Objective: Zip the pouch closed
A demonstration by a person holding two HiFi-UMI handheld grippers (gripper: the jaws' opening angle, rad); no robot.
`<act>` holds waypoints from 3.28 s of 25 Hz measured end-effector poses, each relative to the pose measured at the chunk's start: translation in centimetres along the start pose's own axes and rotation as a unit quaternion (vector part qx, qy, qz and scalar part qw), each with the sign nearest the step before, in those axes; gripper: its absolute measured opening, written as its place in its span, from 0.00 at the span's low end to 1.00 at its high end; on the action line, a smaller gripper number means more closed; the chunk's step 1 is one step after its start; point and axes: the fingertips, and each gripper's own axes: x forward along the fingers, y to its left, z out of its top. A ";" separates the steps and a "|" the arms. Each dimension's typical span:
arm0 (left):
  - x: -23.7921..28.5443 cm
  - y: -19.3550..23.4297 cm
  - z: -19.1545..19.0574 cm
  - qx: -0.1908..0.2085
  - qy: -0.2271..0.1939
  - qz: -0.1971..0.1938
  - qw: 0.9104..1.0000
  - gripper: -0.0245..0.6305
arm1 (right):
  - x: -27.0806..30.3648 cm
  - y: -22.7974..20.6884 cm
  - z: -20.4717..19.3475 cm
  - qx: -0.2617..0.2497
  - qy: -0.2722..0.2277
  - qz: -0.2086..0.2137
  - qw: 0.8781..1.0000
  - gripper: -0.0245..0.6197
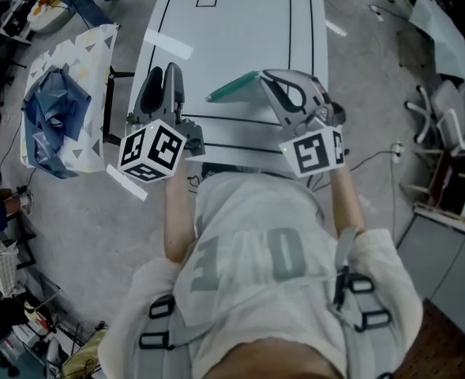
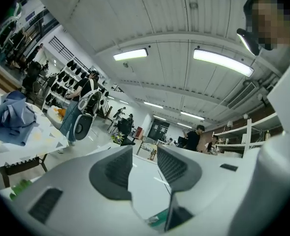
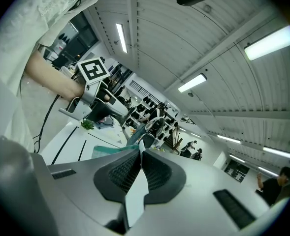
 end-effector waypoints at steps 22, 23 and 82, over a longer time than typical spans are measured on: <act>-0.9 -0.6 0.3 0.036 -0.015 0.016 0.999 0.25 | 3.4 0.2 -12.0 0.170 0.097 -0.040 0.980 0.06; -0.6 -0.8 0.3 0.037 -0.014 0.014 0.999 0.25 | 3.4 0.2 -13.1 0.186 0.109 -0.041 0.976 0.06; 2.6 -8.7 0.9 0.234 -0.038 -0.024 0.971 0.05 | -3.7 -9.2 -5.0 0.319 -0.007 -0.267 0.910 0.05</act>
